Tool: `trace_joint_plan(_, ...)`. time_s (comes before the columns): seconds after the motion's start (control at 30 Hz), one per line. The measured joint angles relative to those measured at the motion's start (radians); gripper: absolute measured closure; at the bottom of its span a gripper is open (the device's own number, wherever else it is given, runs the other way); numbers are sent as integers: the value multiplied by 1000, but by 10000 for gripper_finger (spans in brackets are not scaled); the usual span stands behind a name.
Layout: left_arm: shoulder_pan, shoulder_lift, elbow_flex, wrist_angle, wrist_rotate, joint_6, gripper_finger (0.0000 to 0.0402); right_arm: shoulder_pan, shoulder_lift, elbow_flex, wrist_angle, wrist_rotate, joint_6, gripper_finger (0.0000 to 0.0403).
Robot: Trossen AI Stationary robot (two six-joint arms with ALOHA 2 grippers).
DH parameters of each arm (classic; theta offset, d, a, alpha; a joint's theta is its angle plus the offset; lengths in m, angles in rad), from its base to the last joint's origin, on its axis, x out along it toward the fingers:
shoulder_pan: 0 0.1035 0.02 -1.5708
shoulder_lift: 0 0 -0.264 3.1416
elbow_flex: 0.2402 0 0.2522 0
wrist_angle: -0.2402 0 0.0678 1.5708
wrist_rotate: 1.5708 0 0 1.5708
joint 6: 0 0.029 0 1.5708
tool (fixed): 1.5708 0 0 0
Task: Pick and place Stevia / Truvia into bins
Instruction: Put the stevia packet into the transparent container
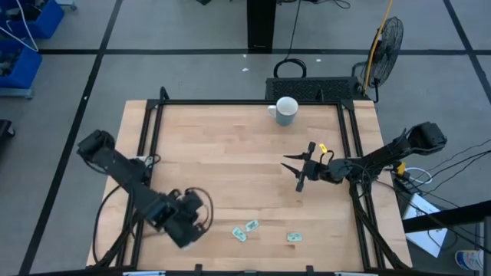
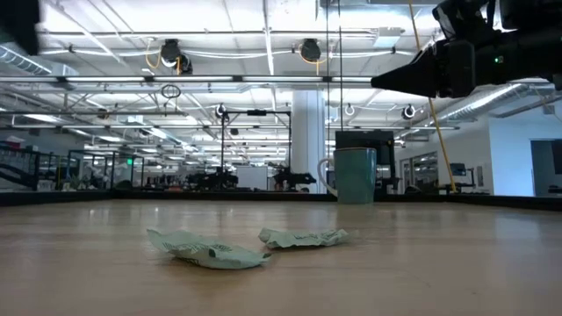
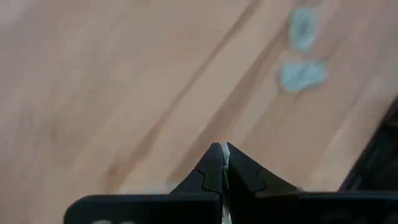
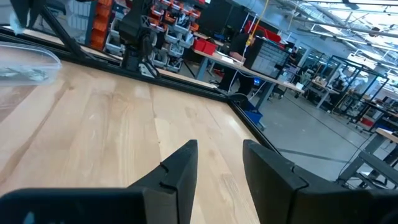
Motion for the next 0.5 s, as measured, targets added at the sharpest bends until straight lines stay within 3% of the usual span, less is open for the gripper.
trace_joint_plan(0.13,-63,41,-2,-83,105,-144,391,0,0,0,-8,0,0,281)
trace_joint_plan(0.3,-99,61,-2,-43,228,-259,397,0,0,0,-8,0,0,281)
trace_joint_plan(0.5,-124,79,-8,18,206,-280,379,0,0,0,-7,0,7,284)
